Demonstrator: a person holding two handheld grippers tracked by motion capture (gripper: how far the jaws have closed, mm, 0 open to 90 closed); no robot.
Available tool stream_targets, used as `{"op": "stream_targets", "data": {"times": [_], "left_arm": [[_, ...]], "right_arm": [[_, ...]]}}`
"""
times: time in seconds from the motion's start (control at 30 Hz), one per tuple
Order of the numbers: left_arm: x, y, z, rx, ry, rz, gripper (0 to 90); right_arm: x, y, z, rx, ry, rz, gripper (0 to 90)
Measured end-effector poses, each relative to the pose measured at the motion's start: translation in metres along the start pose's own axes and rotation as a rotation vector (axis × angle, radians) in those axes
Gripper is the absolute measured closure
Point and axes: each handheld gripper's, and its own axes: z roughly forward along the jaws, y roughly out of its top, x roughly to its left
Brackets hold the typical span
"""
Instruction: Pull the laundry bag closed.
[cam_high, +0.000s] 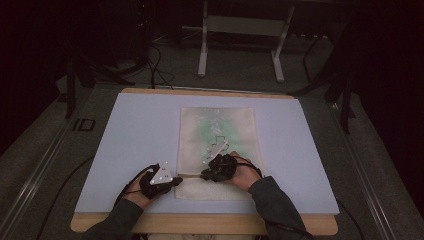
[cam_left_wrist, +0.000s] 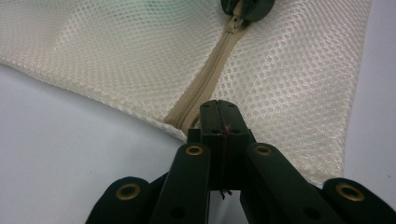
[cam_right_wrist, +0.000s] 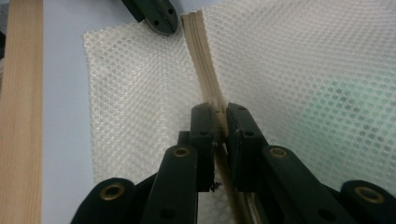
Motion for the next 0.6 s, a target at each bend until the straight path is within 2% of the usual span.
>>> {"op": "stream_targets", "data": {"times": [0.6], "left_arm": [[0.000,0.000,0.000,0.000,-0.002,-0.003,89.7]], "right_arm": [[-0.006,-0.015,-0.014,-0.001,-0.011,0.030,82.1]]}}
